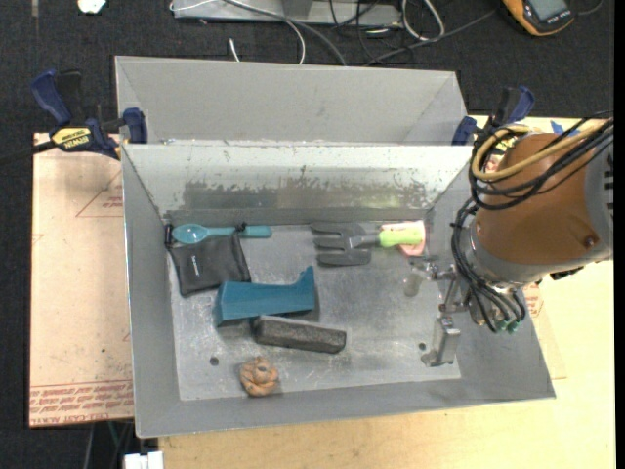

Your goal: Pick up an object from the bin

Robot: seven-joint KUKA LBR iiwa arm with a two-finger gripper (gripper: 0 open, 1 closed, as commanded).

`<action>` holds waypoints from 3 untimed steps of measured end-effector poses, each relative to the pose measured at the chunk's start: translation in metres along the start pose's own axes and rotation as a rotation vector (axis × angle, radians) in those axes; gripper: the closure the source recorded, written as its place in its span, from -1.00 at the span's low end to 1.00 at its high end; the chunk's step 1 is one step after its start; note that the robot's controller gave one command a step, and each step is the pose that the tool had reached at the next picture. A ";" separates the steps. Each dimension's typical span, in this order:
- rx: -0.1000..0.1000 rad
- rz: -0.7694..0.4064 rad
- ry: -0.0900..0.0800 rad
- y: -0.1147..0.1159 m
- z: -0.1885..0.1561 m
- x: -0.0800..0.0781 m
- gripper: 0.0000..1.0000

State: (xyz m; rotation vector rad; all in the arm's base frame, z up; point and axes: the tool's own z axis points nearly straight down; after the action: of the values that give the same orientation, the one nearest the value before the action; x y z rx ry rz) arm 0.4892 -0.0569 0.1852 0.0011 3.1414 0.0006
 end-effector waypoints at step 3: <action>0.000 0.046 -0.007 0.108 0.113 -0.032 -1.00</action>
Offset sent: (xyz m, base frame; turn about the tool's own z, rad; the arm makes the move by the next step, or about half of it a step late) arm 0.0115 0.0606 -0.1152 0.0243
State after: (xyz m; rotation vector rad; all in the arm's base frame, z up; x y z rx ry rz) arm 0.5211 0.0509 0.0727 0.0730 3.1333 0.0005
